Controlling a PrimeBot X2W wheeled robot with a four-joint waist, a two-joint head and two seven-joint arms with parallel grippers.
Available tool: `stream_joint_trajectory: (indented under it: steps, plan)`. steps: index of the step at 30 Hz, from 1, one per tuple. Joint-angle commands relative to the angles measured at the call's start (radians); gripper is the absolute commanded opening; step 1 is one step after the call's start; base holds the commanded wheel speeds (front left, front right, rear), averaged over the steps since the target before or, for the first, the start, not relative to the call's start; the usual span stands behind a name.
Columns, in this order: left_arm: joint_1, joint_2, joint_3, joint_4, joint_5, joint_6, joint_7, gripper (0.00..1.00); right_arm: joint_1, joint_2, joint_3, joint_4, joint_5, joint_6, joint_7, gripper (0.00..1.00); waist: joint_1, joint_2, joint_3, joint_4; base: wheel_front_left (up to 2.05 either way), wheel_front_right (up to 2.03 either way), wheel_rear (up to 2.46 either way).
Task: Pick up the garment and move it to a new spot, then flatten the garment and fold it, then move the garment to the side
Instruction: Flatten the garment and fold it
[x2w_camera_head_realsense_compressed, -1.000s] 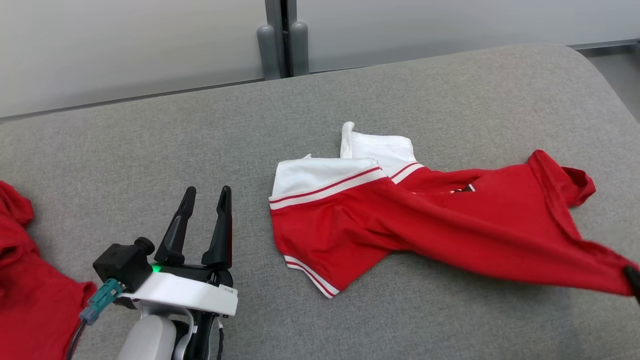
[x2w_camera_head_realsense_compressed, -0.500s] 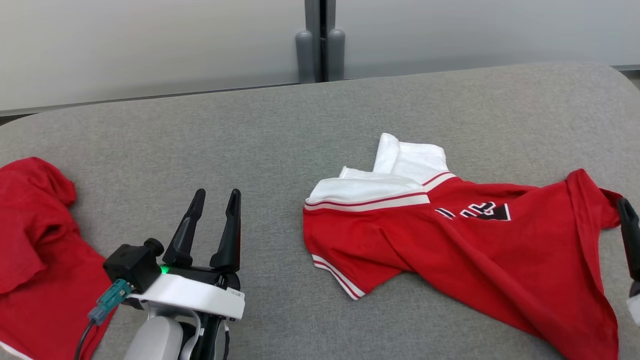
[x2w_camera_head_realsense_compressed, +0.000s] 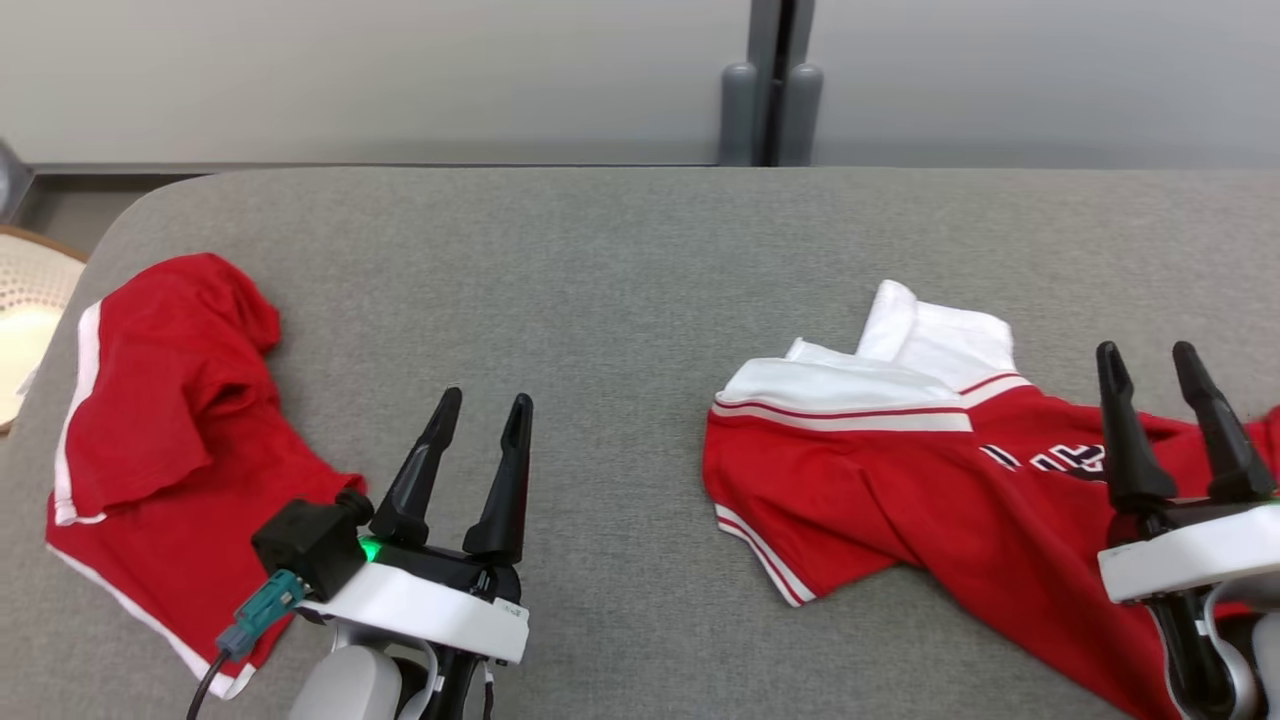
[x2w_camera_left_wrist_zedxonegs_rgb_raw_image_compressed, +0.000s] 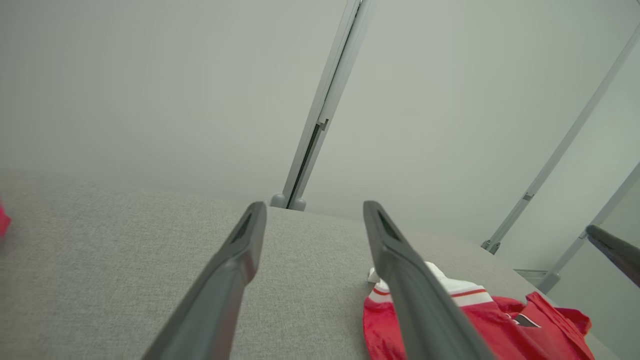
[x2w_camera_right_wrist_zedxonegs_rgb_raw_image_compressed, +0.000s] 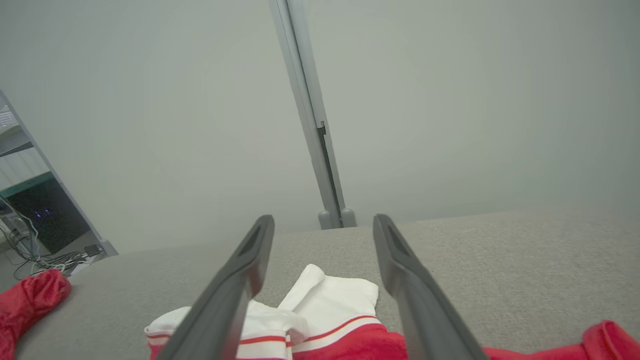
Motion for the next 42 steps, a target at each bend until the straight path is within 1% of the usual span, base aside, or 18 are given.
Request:
stream_joint_trajectory:
  steps: [1, 5, 9, 15, 18, 22, 23, 24, 26, 30, 35, 36, 39, 42]
  plan:
    - [0.002, 0.004, -0.001, -0.001, 0.003, -0.001, 0.000, 1.00, -0.015, -0.002, 0.007, 0.019, -0.009, 0.000, -0.015, 1.00, 0.0000, -0.0001, 0.011, 0.021, 0.00, 0.00, 0.00]
    - [0.006, 0.003, 0.002, 0.001, 0.001, -0.001, 0.000, 1.00, -0.034, -0.002, 0.038, 0.095, -0.015, 0.000, -0.038, 1.00, 0.0000, -0.0001, 0.017, 0.037, 0.00, 0.00, 0.00]
    - [0.004, 0.004, -0.002, 0.002, 0.005, -0.001, 0.000, 1.00, -0.054, 0.001, 0.065, 0.148, 0.015, 0.000, -0.010, 1.00, 0.0000, -0.0001, 0.026, 0.048, 0.00, 0.00, 0.00]
    - [-0.007, 0.004, -0.019, 0.008, 0.004, -0.001, 0.000, 1.00, -0.102, -0.011, 0.131, 0.236, 0.075, 0.000, 0.098, 1.00, 0.0000, -0.0001, 0.041, 0.067, 0.00, 0.00, 0.00]
    - [-0.013, 0.004, -0.031, 0.013, 0.000, -0.001, 0.000, 1.00, -0.135, -0.013, 0.145, 0.290, 0.114, 0.000, 0.158, 1.00, 0.0000, -0.0001, 0.050, 0.082, 0.00, 0.00, 0.00]
    - [-0.016, 0.004, -0.043, 0.020, -0.007, -0.001, 0.000, 1.00, -0.172, -0.023, 0.174, 0.327, 0.190, 0.000, 0.243, 1.00, 0.0000, -0.0001, 0.058, 0.105, 0.00, 0.00, 0.00]
    - [-0.016, 0.004, -0.044, 0.021, -0.008, -0.001, 0.000, 1.00, -0.181, -0.028, 0.182, 0.324, 0.208, 0.000, 0.249, 0.48, 0.0000, -0.0001, 0.059, 0.110, 0.00, 0.00, 0.00]
    - [-0.015, 0.004, -0.044, 0.022, -0.010, -0.001, 0.000, 1.00, -0.189, -0.034, 0.187, 0.317, 0.223, 0.000, 0.244, 0.00, 0.0000, -0.0001, 0.061, 0.114, 0.00, 0.00, 0.00]
    - [-0.012, 0.004, -0.045, 0.023, -0.012, -0.001, 0.000, 1.00, -0.204, -0.054, 0.200, 0.303, 0.228, 0.000, 0.214, 0.00, 0.0000, -0.0001, 0.062, 0.122, 0.00, 0.00, 0.00]
    - [-0.004, 0.004, -0.046, 0.029, -0.012, -0.001, 0.000, 1.00, -0.234, -0.077, 0.217, 0.279, 0.216, 0.000, 0.111, 0.00, 0.0000, -0.0001, 0.053, 0.133, 0.00, 0.00, 0.00]
    - [0.005, 0.004, -0.042, 0.033, -0.009, -0.001, 0.000, 1.00, -0.299, -0.089, 0.254, 0.272, 0.175, 0.000, -0.004, 0.00, 0.0000, -0.0001, 0.025, 0.137, 0.00, 0.00, 0.00]
    - [0.005, 0.004, -0.042, 0.033, -0.009, -0.001, 0.000, 1.00, -0.299, -0.089, 0.254, 0.272, 0.175, 0.000, -0.004, 0.00, 0.0000, -0.0001, 0.025, 0.137, 0.00, 0.00, 0.00]
    - [0.008, 0.004, -0.040, 0.031, -0.009, -0.001, 0.000, 1.00, -0.355, -0.097, 0.300, 0.267, 0.108, 0.000, -0.076, 0.00, 0.0000, -0.0001, 0.009, 0.140, 0.00, 0.00, 0.00]
    - [0.009, 0.004, -0.034, 0.027, -0.014, -0.001, 0.000, 1.00, -0.411, -0.091, 0.376, 0.252, 0.048, 0.000, -0.124, 0.00, 0.0000, -0.0001, 0.001, 0.144, 0.00, 0.00, 0.00]
